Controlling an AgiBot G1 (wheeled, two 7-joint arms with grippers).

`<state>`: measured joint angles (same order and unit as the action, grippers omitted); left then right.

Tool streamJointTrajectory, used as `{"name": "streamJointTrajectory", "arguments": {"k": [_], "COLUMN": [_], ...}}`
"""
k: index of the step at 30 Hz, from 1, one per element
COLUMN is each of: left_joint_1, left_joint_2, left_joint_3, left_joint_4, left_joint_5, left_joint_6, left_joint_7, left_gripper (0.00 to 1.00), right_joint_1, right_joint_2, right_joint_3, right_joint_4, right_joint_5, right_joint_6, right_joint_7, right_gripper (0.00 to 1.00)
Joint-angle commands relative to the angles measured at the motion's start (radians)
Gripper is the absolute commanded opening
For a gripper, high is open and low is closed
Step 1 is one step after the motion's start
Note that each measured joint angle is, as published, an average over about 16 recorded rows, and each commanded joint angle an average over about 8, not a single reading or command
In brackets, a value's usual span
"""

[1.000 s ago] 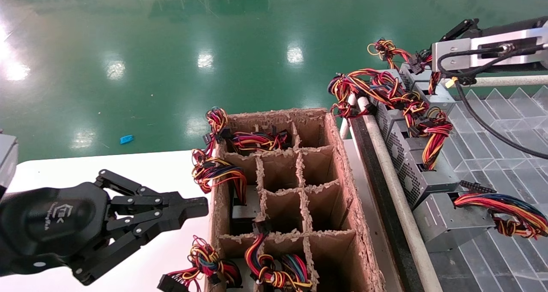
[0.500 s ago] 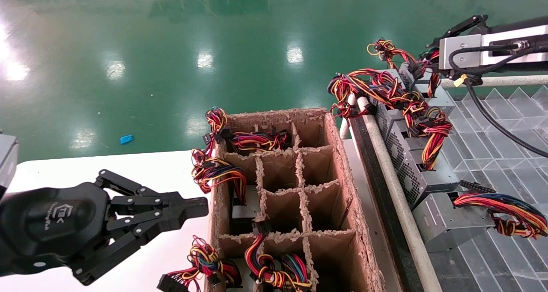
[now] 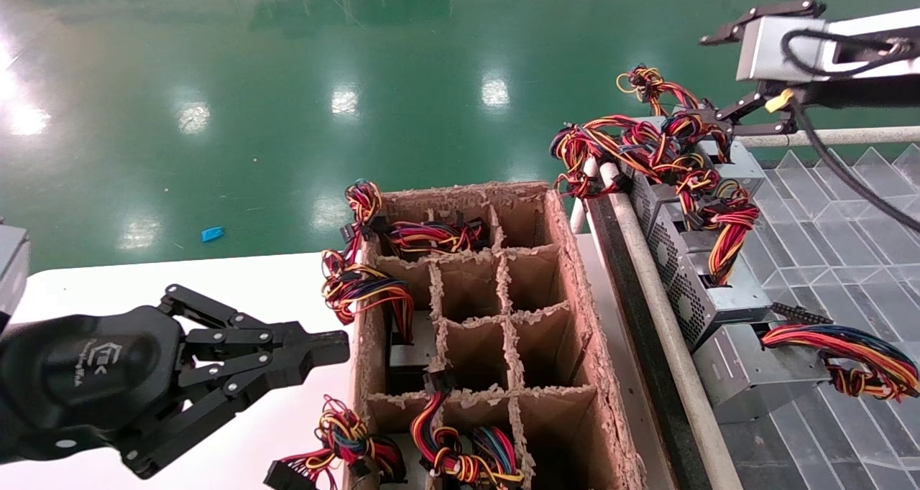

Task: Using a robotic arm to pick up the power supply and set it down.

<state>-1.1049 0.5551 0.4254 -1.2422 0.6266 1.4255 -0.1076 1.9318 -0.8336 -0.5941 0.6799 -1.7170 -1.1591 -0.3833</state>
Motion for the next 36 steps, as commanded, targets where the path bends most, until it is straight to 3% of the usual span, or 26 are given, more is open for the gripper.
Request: {"name": "streamJointTrajectory", "arguments": {"k": [1,10,20,21,28,29,36], "left_joint_1": [0.000,0.000,0.000,0.000,0.000,0.000,0.000], "left_joint_2": [0.000,0.000,0.000,0.000,0.000,0.000,0.000], "left_joint_3": [0.000,0.000,0.000,0.000,0.000,0.000,0.000], "left_joint_4": [0.000,0.000,0.000,0.000,0.000,0.000,0.000], "left_joint_5": [0.000,0.000,0.000,0.000,0.000,0.000,0.000], "left_joint_6": [0.000,0.000,0.000,0.000,0.000,0.000,0.000], "left_joint_7": [0.000,0.000,0.000,0.000,0.000,0.000,0.000], "left_gripper": [0.00,0.00,0.01,0.09,0.95,1.00,1.00], "right_joint_1": [0.006,-0.003,-0.131,-0.146,-0.246,-0.261,-0.362], "right_joint_2": [0.002,0.017,0.048,0.052,0.076,0.079,0.103], "right_joint_3": [0.009,0.052,0.093,0.097,0.128,0.132,0.163], "right_joint_4": [-0.008,-0.028,0.068,0.079,0.153,0.164,0.238], "right_joint_5": [0.017,0.090,0.227,0.242,0.347,0.363,0.468], "right_joint_6": [-0.008,-0.007,-0.061,-0.067,-0.105,-0.110,-0.149], "right_joint_7": [0.006,0.014,0.100,0.110,0.175,0.184,0.250], "right_gripper": [1.00,1.00,1.00,1.00,1.00,1.00,1.00]}}
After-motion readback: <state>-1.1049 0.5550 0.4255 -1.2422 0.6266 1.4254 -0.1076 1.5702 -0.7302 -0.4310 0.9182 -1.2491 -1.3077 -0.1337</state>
